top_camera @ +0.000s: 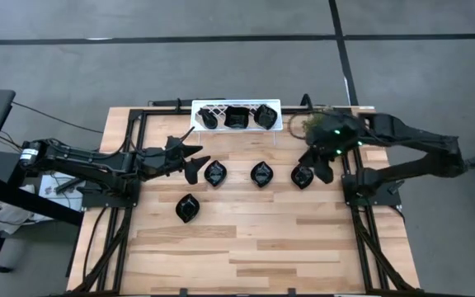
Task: Pick & Place Mini shaped plates
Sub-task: Stack the leaf shaped plate on top of the leaf shaped plate on the shelf
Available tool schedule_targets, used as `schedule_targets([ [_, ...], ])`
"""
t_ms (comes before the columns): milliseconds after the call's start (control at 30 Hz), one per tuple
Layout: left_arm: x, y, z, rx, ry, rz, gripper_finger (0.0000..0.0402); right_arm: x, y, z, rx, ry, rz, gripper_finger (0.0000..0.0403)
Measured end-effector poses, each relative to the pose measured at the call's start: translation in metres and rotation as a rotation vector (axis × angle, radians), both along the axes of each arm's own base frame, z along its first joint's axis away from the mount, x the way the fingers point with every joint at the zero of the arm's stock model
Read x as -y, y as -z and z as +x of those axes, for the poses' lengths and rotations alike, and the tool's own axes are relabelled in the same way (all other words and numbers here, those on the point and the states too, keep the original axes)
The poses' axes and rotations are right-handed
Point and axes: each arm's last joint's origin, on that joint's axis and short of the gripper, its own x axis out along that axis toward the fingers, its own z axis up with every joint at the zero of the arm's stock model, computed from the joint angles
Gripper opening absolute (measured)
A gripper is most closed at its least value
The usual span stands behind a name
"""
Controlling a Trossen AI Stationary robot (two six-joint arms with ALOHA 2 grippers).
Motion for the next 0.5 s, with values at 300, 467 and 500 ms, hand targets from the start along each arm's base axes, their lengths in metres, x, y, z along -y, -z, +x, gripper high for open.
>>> schedule_targets([
  [300,0.003,0.000,0.001,0.000,0.097,-0.045,0.0275,-0.008,0.043,-0.047,0.389,0.105,0.079,0.0075],
  [467,0.003,0.000,0.001,0.003,0.109,-0.060,0.0271,-0.011,0.064,-0.065,0.523,0.152,0.120,0.0075],
  [500,0.003,0.000,0.001,0.010,0.102,-0.076,0.0270,-0.011,0.067,-0.069,0.533,0.163,0.124,0.0075],
])
